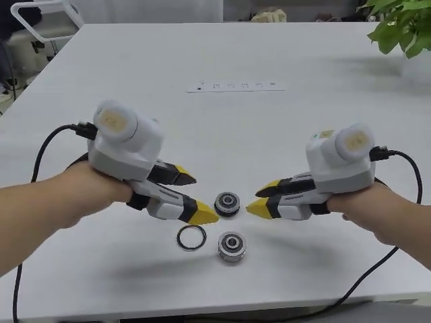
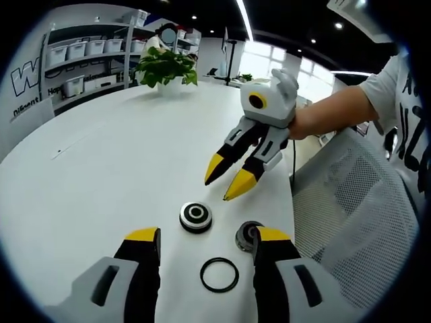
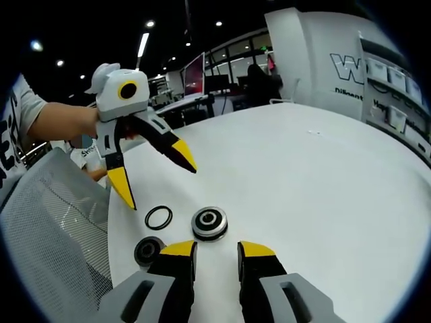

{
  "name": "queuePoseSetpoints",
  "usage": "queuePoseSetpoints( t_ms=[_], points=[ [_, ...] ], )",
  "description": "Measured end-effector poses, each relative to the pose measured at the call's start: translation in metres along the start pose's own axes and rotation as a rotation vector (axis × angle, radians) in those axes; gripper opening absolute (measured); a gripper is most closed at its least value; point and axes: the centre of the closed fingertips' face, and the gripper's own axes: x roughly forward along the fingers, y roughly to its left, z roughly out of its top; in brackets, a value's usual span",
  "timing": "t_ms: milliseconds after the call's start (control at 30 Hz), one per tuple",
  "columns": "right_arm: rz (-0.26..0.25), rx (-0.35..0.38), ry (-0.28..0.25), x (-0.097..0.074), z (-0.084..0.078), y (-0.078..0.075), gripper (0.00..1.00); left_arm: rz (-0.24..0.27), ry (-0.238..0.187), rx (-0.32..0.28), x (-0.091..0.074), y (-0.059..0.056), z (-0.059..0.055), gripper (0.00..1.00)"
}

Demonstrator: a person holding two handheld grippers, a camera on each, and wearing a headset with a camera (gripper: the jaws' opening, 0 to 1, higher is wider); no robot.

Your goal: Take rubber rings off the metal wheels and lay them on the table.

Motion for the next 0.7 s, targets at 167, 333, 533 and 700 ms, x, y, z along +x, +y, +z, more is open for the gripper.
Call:
queuePoseSetpoints(
  t_ms=[167, 333, 533, 700],
  points=[
    [0.001, 0.002, 0.002, 0.001, -0.003, -0.001, 0.22, -0.004, 0.023, 0.018, 0.012, 0.0, -0.003, 0.44],
    [0.002, -0.003, 0.01, 0.002, -0.005, -0.002, 0.22, -0.012, 0.021, 0.006, 0.021, -0.001, -0.002, 0.39],
    [0.005, -0.004, 0.015, 0.002, -0.008, -0.001, 0.22, -0.012, 0.021, 0.008, 0.028, -0.001, -0.001, 0.34],
    [0.007, -0.007, 0.021, 0.004, -0.01, 0.0, 0.21, -0.005, 0.021, 0.007, 0.033, 0.002, 0.0, 0.27]
  ],
)
